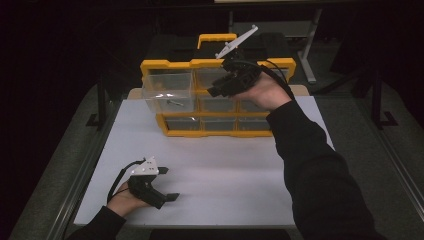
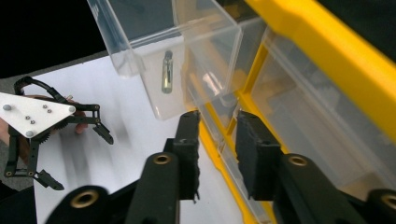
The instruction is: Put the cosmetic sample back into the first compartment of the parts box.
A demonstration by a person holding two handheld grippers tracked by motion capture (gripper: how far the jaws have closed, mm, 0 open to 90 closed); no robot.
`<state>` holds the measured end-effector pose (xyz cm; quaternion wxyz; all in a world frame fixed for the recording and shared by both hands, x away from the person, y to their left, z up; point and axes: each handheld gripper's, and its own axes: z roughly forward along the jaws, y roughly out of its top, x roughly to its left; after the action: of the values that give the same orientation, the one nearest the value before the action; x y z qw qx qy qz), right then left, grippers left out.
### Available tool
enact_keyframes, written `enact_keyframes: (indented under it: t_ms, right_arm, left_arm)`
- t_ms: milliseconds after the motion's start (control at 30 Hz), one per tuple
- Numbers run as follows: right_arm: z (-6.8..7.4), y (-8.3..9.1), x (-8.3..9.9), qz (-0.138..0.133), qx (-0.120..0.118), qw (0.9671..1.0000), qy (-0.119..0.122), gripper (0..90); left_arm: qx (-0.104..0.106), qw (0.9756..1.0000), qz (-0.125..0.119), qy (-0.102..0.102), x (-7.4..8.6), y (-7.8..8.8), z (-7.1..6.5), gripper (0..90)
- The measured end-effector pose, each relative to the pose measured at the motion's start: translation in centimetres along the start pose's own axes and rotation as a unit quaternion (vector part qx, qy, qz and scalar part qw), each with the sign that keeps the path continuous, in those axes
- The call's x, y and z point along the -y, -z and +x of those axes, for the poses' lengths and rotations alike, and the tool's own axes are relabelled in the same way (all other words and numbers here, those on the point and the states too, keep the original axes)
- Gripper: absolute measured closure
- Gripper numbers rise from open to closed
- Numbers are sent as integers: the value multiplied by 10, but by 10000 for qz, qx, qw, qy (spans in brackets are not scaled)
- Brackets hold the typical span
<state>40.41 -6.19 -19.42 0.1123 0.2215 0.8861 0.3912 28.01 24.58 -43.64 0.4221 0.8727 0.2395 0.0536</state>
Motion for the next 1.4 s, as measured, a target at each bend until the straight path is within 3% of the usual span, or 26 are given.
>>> enact_keyframes:
  t_ms: [200, 300, 467, 600, 667, 833, 933, 1067, 1133, 1400]
  right_arm:
    - [0, -6, 19, -25, 7, 10000, -58, 508]
    - [0, -14, 38, -77, 30, 9999, -120, 384]
    - [-2, -20, 58, -104, 75, 9995, -277, 305]
    - [-1, -24, 69, -74, 80, 9996, -248, 258]
    - [-1, -29, 82, -108, 144, 9992, -371, 192]
    - [1, -37, 103, -372, 307, 9976, -500, 137]
    - [3, -40, 111, -388, 330, 9971, -568, 128]
    - [6, -46, 126, -380, 191, 9971, -629, 99]
    - [10, -51, 136, -357, 178, 9974, -606, 17]
    - [21, -63, 170, -306, 199, 9973, -634, 6]
  left_arm:
    - [-10, 10000, -12, 5, 1, 0, 1, 0]
    - [-10, 10000, -11, 15, 2, 1, 2, 0]
    - [-16, 10000, -11, -9, 2, 0, 2, 0]
    - [-39, 10000, -35, -15, 2, 1, 2, 0]
    - [-40, 10000, -43, -15, 2, 2, 2, 0]
    - [-40, 10000, -23, -36, 2, 1, 2, 0]
    - [-39, 10000, -15, -45, 2, 1, 2, 0]
    - [-37, 10000, -15, -47, 2, 1, 2, 0]
    - [-30, 10000, -8, -53, 2, 1, 2, 0]
    - [-19, 10000, 10, -73, 3, 1, 2, 0]
